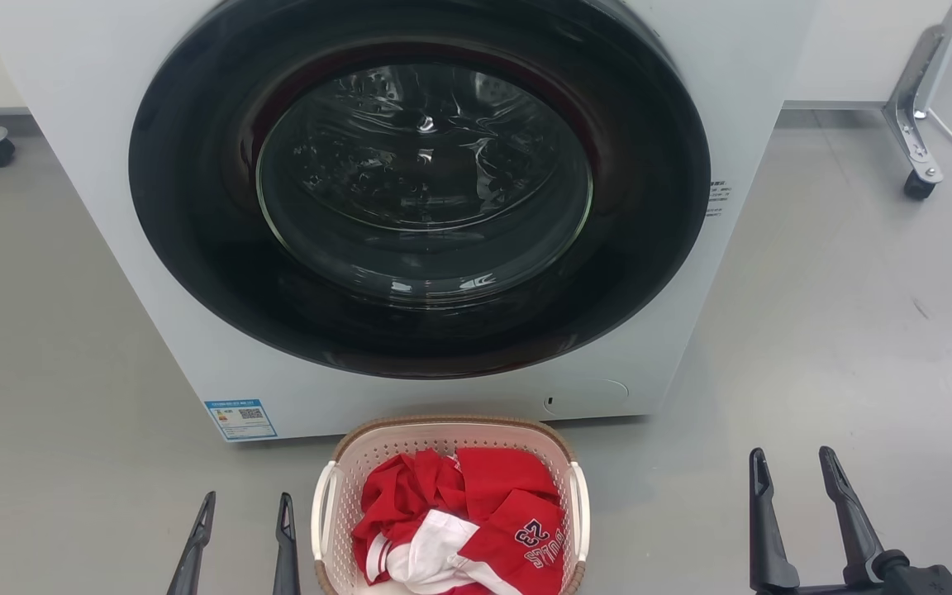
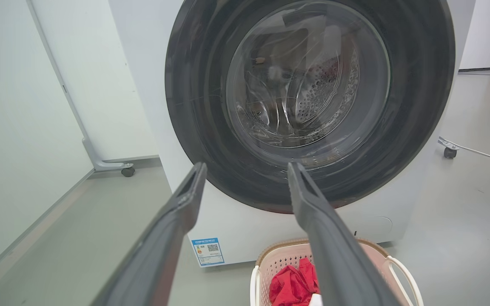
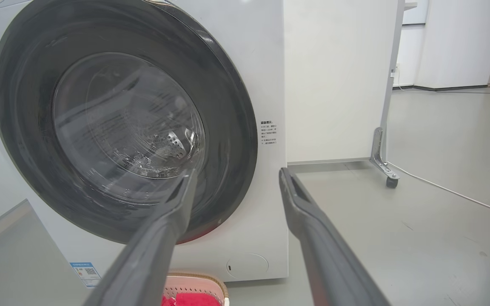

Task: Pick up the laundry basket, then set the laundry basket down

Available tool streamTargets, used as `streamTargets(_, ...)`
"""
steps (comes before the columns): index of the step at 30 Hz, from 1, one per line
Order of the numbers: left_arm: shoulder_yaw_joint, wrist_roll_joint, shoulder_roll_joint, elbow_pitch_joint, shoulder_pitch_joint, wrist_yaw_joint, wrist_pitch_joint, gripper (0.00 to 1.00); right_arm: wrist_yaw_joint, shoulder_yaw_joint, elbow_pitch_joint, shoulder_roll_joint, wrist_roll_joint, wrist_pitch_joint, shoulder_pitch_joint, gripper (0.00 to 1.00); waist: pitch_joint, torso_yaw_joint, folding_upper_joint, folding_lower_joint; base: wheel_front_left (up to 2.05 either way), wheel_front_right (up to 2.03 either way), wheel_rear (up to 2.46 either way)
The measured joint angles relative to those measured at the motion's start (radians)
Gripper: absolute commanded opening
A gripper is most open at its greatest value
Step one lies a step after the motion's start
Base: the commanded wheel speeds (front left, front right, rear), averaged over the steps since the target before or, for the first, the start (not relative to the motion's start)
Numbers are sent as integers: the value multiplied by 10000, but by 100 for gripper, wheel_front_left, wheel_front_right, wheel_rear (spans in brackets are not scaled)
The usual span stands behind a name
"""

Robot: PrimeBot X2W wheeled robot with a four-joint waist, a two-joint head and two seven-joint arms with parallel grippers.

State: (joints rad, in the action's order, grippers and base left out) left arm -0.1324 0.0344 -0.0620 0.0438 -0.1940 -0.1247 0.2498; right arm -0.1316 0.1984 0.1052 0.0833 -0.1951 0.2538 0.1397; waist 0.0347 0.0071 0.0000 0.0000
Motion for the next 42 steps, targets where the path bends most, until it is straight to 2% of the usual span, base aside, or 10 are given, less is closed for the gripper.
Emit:
streamTargets(5, -6, -25, 6, 19, 1, 0, 0, 100, 0, -35, 23, -13, 35, 0, 0, 100, -13, 6, 0, 0, 0, 0, 0)
streamTargets(6, -17, -38, 6, 12, 1, 0, 0, 0, 0, -35, 15, -17, 35, -2, 0, 0, -15, 6, 0, 0, 0, 0, 0)
streamTargets(13, -52, 107, 12, -593, -7, 23, -17, 0, 15, 6, -606, -48, -27, -73, 41, 0, -14, 6, 0, 0, 0, 0, 0)
streamTargets(23, 136, 1085, 19, -817, 44, 240, -270, 0, 236, -288, -857, -73, -1116, -349, -51, 0, -42, -3, 0, 0, 0, 0, 0)
streamTargets(34, 420, 3434, 33, -1158, 335, 558, -823, 0, 541, -713, -1258, -136, -3101, -880, -296, 0, -83, -12, 0, 0, 0, 0, 0)
streamTargets(42, 610, 4604, 36, -1373, 543, 732, -1120, 0, 715, -970, -1532, -167, -4098, -1135, -403, 0, -107, -17, 0, 0, 0, 0, 0)
